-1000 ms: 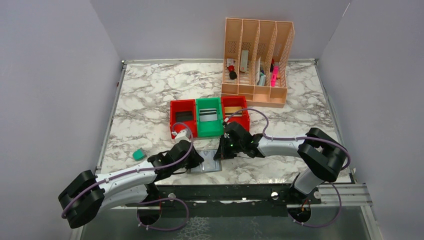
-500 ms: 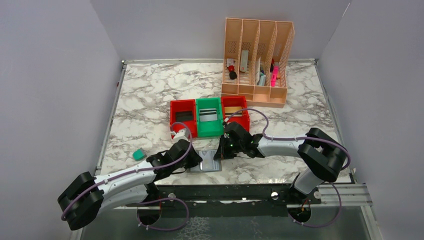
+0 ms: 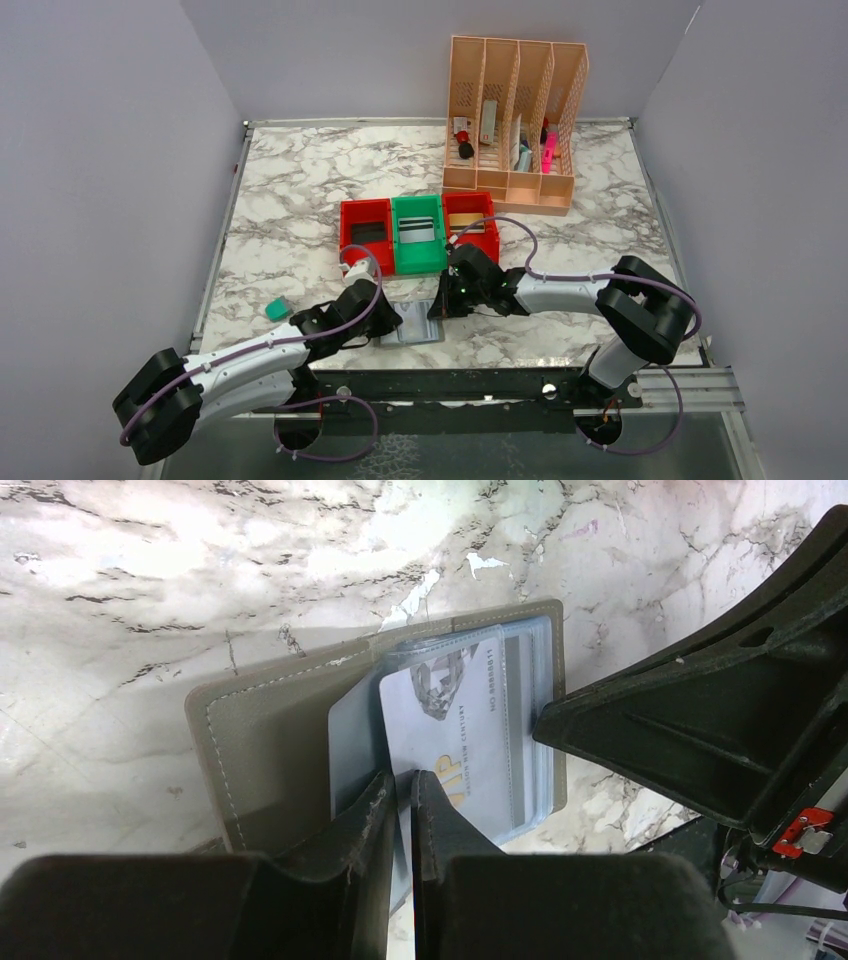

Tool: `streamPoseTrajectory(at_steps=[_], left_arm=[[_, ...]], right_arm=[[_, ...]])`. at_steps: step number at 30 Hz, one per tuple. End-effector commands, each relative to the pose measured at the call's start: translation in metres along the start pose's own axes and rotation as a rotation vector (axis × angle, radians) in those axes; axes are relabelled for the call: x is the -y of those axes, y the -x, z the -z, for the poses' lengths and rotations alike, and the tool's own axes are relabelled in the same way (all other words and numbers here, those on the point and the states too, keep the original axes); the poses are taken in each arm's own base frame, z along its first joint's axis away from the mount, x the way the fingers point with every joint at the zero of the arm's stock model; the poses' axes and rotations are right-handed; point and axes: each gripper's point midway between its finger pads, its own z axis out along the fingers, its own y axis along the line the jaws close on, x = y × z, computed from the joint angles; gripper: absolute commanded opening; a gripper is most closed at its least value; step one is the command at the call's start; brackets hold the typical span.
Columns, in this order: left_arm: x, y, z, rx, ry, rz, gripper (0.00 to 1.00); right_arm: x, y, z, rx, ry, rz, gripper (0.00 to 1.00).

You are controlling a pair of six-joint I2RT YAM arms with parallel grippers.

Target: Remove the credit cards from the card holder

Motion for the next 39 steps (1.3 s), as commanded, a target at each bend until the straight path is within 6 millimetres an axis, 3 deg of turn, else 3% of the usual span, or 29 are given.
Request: streamPoseTrajectory(at_steps=[1,20,31,36,39], left_arm=[[-0.005,-0.002,0.001,-0.013,0.009,-0.019,0.14],[-0.012,0.002,0.006,0.010,0.045,-0.018,0.15],[0.002,0.005,0.004,0.015,-0.021,-0.017,0.16],[0.008,0.005,0.002,0.003,-0.036,-0.022,0.17],[0.010,0.004,0.001,-0.003,-0.041,-0.023,0.18]], right_arm=[[0.032,-0.011,0.001,-0.015,-0.130,-0.004,0.01],[0.034,-0.007,0.006,0.005,-0.142,0.006,0.01],[-0.025,0.014,0.031,0.002,0.067,0.248,0.38],[-0.058,0.004,0.032,-0.042,0.257,0.246,0.39],[-0.067,-0.004,0.023,-0.093,0.328,0.218,0.39]])
